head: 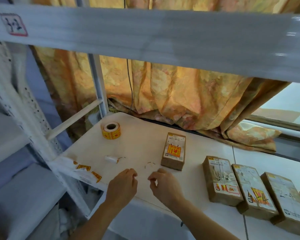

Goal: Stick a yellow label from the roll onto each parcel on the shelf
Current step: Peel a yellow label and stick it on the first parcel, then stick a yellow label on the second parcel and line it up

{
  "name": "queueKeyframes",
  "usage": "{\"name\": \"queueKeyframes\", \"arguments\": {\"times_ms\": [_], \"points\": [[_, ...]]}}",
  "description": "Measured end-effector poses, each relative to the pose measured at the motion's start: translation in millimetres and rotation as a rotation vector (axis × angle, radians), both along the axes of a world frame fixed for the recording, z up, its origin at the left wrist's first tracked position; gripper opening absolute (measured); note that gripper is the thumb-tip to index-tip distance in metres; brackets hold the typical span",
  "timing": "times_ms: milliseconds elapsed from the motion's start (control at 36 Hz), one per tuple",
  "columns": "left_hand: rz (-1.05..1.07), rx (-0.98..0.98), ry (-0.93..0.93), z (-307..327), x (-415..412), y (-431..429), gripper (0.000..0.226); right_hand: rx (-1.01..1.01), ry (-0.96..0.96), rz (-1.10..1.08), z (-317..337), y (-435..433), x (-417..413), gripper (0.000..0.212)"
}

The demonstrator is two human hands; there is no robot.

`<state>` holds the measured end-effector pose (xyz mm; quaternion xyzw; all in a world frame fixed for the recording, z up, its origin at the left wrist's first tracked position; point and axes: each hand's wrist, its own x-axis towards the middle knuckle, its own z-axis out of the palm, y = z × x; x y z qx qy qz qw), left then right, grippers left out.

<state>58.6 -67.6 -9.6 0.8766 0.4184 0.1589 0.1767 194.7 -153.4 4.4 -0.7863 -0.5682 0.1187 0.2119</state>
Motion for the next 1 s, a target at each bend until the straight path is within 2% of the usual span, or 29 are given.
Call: {"name": "queueKeyframes", "arguments": {"times_ms": [306, 444, 611, 778, 1000], "points": [[0.281, -0.106, 0.011, -2.8, -75.8, 29.1, 0.022, -0.072, 0.071, 0.128, -10.2, 46.4, -63.9, 0.027], [0.326, -0.132, -0.023, -13.0, -97.2, 39.9, 0.018, -0.111, 0.080, 0.165, -17.1, 58.3, -86.4, 0.027], [0.342, -0.153, 0.025, -11.2, -97.6, 51.0, 0.038, -0.139, 0.087, 0.163, -20.9, 61.5, -92.9, 0.028], [0.324, -0.134, 0.070, -8.0, -93.1, 58.4, 0.026, -0.160, 0.097, 0.140, -21.2, 62.6, -88.3, 0.026], [0.434, -0.178, -0.075, -10.8, -94.9, 65.0, 0.027, -0.144, 0.136, 0.131, -19.4, 64.3, -89.9, 0.024]]}}
